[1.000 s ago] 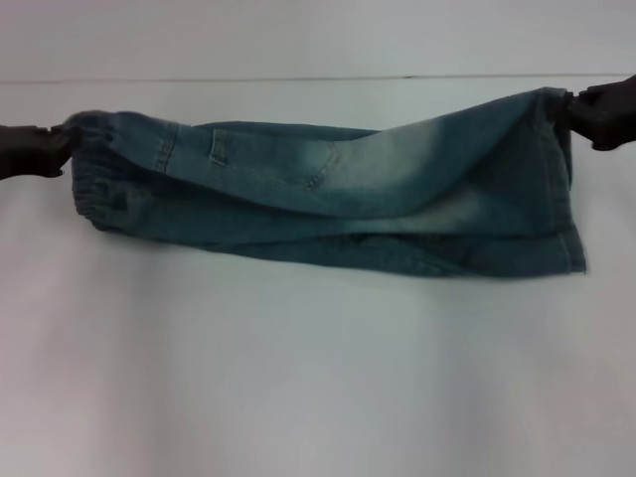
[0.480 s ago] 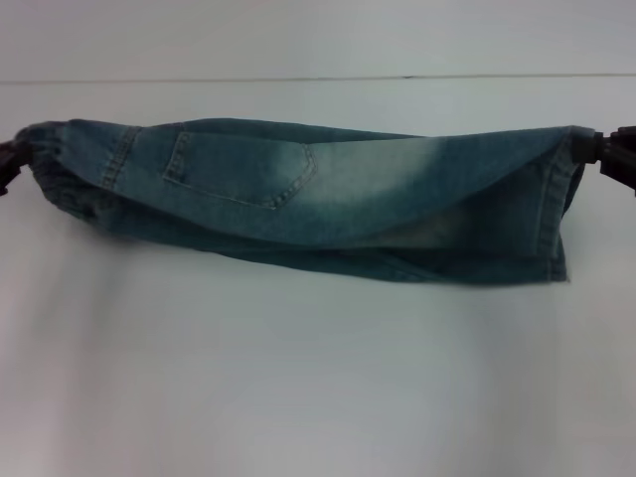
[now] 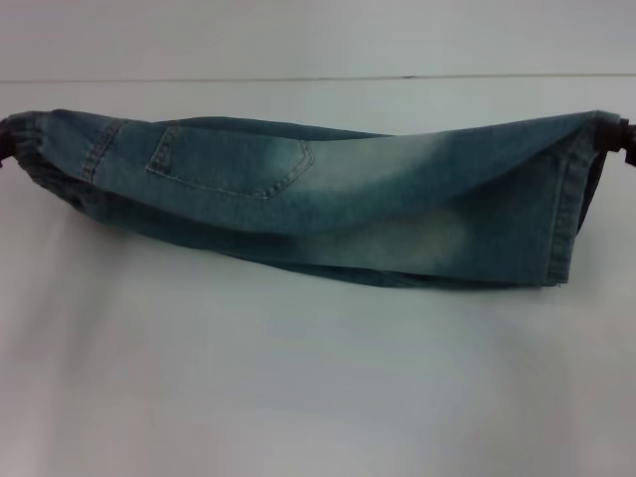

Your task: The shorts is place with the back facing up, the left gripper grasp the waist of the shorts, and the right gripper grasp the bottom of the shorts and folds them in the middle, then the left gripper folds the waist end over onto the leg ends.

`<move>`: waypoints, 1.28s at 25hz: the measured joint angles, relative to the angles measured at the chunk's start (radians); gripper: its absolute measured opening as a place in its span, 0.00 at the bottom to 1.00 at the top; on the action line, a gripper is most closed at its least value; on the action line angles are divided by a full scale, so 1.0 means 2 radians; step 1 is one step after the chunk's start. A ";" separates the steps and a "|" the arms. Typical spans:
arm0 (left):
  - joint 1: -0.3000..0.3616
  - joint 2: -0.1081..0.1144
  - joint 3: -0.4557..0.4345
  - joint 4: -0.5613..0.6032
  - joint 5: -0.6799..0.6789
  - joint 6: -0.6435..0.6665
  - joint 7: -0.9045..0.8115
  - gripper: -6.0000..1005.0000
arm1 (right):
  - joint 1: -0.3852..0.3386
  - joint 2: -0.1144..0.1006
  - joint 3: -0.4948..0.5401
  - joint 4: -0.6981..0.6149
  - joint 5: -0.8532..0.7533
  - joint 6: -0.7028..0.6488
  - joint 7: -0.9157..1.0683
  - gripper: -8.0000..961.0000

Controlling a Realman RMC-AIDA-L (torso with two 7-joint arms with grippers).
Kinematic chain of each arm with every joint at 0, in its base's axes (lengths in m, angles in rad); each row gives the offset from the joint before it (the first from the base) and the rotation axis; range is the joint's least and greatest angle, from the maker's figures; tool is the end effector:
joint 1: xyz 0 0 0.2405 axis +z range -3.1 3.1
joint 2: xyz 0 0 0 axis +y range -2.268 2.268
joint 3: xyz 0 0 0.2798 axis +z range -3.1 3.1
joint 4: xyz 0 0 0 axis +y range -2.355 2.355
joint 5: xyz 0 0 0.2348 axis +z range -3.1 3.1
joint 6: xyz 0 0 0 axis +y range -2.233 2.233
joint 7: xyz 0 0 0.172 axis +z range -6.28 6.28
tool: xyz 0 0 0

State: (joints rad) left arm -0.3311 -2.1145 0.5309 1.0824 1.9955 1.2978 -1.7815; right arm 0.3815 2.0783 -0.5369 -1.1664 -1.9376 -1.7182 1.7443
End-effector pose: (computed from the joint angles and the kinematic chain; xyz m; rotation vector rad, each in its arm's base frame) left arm -0.3580 0.3765 0.0906 -2.0438 -0.9686 -0.5737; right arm 0.2851 0.3544 0.0928 -2.4606 0.7078 0.7138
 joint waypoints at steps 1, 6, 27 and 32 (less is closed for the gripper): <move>0.000 0.000 0.000 -0.003 0.000 0.000 0.000 0.05 | -0.001 0.000 0.000 0.005 0.000 0.001 -0.003 0.02; -0.001 0.001 0.000 -0.013 0.008 -0.004 -0.001 0.05 | -0.002 -0.003 -0.001 0.043 -0.012 0.035 -0.013 0.02; -0.065 -0.002 0.069 -0.100 0.061 -0.160 -0.002 0.05 | 0.054 -0.012 -0.010 0.193 -0.058 0.252 -0.045 0.02; -0.095 -0.003 0.080 -0.116 0.082 -0.192 -0.004 0.05 | 0.070 -0.009 -0.020 0.216 -0.058 0.299 -0.051 0.02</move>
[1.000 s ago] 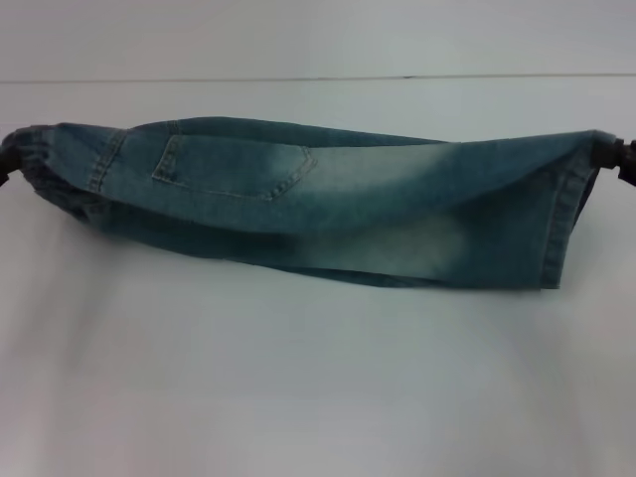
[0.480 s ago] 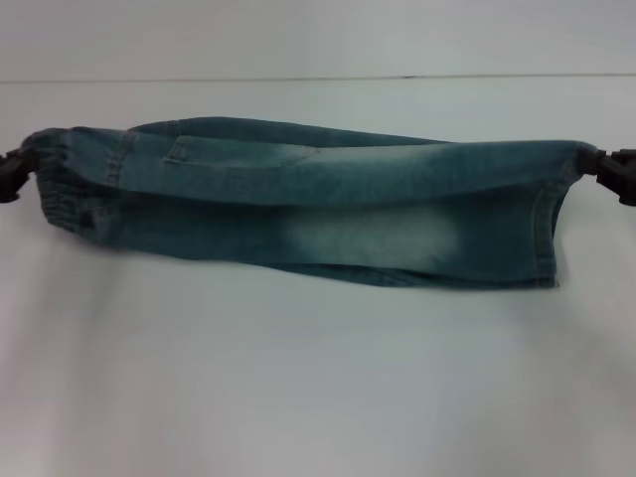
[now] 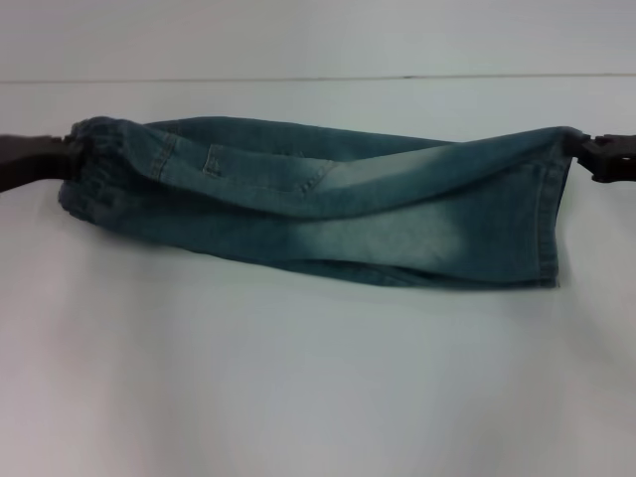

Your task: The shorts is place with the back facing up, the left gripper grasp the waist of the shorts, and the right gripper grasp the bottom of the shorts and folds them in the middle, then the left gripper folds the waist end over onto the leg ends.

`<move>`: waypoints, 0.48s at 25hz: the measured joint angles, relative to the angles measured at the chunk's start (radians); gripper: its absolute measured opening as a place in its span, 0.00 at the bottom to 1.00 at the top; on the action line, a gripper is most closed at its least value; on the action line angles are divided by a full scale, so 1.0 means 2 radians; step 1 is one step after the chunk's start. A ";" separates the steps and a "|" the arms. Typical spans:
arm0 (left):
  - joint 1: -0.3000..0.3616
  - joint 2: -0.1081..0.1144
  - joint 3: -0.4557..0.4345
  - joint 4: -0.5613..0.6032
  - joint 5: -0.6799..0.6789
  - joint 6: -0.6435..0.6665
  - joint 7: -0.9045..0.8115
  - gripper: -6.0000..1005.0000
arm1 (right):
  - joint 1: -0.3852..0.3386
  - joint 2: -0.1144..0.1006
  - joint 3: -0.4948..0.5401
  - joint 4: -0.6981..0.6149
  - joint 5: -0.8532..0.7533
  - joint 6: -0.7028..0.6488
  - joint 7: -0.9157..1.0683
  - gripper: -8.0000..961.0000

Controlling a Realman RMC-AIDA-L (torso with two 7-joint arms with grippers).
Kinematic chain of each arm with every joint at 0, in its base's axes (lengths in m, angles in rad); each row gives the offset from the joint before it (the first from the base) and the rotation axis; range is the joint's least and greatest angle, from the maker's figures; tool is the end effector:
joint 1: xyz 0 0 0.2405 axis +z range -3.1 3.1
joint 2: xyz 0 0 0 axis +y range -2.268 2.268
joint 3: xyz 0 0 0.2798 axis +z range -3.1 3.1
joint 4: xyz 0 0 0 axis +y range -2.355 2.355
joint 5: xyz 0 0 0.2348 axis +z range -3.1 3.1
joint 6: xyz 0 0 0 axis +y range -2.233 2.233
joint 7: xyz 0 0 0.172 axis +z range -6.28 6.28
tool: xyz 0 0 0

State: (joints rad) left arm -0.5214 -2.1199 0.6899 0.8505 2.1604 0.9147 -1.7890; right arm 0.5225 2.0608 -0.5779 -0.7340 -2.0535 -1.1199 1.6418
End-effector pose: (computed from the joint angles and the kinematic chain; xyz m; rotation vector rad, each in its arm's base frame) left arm -0.3453 0.4498 0.0214 -2.0594 -0.9602 -0.3204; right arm 0.3494 0.4309 0.0257 -2.1686 0.9620 0.4829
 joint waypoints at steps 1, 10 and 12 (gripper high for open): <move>-0.003 0.000 0.001 -0.001 0.002 -0.004 -0.001 0.05 | 0.002 0.001 -0.004 0.004 0.000 0.008 0.000 0.02; -0.018 0.002 0.003 -0.024 0.007 -0.060 -0.006 0.05 | 0.015 0.003 -0.016 0.023 0.000 0.060 -0.002 0.02; -0.018 0.002 0.002 -0.025 0.007 -0.066 -0.007 0.06 | 0.016 0.003 -0.016 0.025 0.001 0.068 -0.001 0.02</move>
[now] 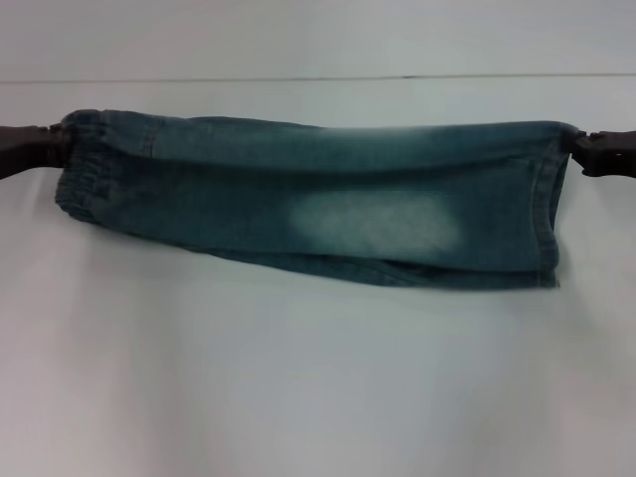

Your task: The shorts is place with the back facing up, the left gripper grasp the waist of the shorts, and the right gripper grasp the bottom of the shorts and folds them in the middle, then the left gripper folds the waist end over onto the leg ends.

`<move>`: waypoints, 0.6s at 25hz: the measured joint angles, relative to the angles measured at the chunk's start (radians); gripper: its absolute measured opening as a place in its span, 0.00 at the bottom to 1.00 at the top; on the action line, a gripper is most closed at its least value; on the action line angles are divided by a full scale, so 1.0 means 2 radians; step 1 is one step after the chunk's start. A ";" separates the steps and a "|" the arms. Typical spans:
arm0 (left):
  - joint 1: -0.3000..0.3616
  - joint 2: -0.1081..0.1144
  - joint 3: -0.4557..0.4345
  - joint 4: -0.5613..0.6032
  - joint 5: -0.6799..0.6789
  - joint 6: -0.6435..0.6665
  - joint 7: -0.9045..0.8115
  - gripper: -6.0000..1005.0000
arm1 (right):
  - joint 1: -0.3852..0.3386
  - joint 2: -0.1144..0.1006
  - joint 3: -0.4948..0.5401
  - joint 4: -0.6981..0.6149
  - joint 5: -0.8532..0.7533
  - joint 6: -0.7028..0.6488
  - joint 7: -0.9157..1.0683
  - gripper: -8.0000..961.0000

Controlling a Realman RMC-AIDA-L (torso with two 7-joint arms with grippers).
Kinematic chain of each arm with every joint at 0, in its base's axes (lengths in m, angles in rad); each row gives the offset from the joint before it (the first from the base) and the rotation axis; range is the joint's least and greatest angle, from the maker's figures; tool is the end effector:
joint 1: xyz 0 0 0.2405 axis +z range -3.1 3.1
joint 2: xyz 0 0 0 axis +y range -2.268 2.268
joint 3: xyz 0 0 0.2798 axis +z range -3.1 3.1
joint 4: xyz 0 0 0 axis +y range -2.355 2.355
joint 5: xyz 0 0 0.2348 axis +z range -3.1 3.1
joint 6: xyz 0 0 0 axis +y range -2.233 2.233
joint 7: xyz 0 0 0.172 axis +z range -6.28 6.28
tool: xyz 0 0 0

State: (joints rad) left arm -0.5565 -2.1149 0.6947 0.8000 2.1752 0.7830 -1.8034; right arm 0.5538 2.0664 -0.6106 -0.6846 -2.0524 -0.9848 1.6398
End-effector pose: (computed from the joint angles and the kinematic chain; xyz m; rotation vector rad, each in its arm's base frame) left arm -0.3511 0.4654 0.0234 -1.9705 -0.9630 -0.2804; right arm 0.3525 0.4463 0.0152 -2.1100 0.9716 0.4236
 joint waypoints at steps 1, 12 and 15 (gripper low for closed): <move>0.000 0.000 0.000 0.000 0.000 -0.002 0.000 0.07 | 0.000 0.000 0.000 0.001 0.000 0.004 0.000 0.02; -0.001 -0.002 0.010 -0.001 0.001 -0.017 0.004 0.13 | 0.006 0.003 -0.009 0.012 0.000 0.036 -0.002 0.02; -0.003 -0.004 0.018 -0.004 0.001 -0.028 0.004 0.14 | 0.008 0.003 -0.011 0.013 0.001 0.043 -0.003 0.02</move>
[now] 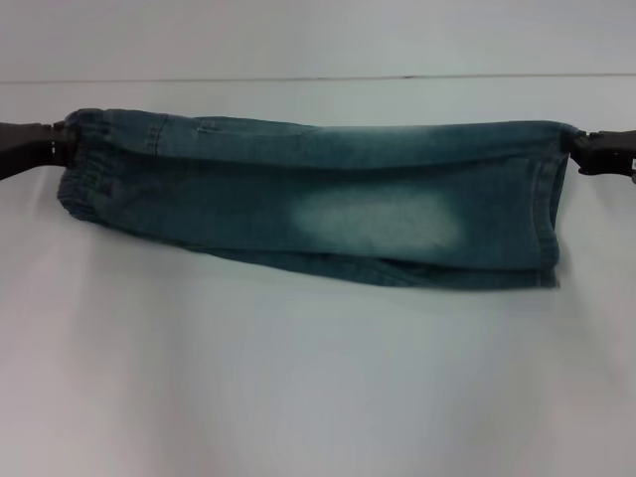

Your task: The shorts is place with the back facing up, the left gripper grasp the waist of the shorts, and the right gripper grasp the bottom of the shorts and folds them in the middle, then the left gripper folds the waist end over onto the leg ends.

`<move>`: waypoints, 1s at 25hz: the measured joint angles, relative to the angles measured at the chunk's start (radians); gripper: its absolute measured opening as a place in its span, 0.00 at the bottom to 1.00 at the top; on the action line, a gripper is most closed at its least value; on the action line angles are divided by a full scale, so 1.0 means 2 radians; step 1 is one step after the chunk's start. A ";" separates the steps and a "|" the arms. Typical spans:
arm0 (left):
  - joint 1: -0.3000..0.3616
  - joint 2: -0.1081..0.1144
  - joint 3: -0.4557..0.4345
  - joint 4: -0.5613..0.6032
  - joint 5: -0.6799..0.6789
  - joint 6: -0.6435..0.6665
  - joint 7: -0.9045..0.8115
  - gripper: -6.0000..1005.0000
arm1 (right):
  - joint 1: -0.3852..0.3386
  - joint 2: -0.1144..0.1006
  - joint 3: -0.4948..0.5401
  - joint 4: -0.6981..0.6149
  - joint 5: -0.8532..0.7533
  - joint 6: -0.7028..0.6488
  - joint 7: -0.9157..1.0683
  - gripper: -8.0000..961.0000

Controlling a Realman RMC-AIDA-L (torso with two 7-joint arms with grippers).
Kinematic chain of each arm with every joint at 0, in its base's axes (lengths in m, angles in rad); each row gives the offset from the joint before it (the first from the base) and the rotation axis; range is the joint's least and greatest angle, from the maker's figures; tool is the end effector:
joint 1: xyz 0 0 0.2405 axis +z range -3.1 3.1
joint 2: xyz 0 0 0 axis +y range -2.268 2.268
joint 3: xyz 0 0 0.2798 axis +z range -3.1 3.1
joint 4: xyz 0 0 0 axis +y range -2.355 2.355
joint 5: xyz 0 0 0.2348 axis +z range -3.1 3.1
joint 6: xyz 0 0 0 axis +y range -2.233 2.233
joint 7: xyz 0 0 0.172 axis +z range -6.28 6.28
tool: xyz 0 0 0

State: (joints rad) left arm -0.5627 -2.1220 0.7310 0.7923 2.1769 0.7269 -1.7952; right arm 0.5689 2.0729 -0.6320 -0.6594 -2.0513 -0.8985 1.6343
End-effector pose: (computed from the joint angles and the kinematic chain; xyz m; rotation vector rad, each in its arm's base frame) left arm -0.3481 0.4704 0.0177 -1.9638 -0.9302 -0.2474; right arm 0.3553 0.4539 0.0090 -2.0716 0.9705 0.3808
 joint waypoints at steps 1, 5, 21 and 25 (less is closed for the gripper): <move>-0.001 -0.001 0.001 -0.001 0.000 -0.005 0.000 0.15 | 0.001 0.000 0.000 0.000 -0.001 0.002 0.000 0.02; -0.001 -0.009 0.003 0.001 -0.001 -0.042 0.001 0.17 | -0.001 0.000 0.000 -0.004 -0.002 0.008 0.000 0.02; 0.070 -0.019 -0.003 0.108 -0.078 0.080 0.076 0.64 | -0.047 0.004 0.005 -0.082 0.036 -0.101 -0.034 0.75; 0.086 -0.016 -0.061 0.118 -0.088 0.193 0.117 0.82 | -0.061 0.004 0.005 -0.101 0.053 -0.159 -0.055 0.91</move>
State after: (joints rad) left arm -0.3908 -2.1540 0.6091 1.0289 2.0019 1.1134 -1.5605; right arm 0.4474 2.0817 -0.6226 -0.8610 -1.9459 -1.2166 1.5241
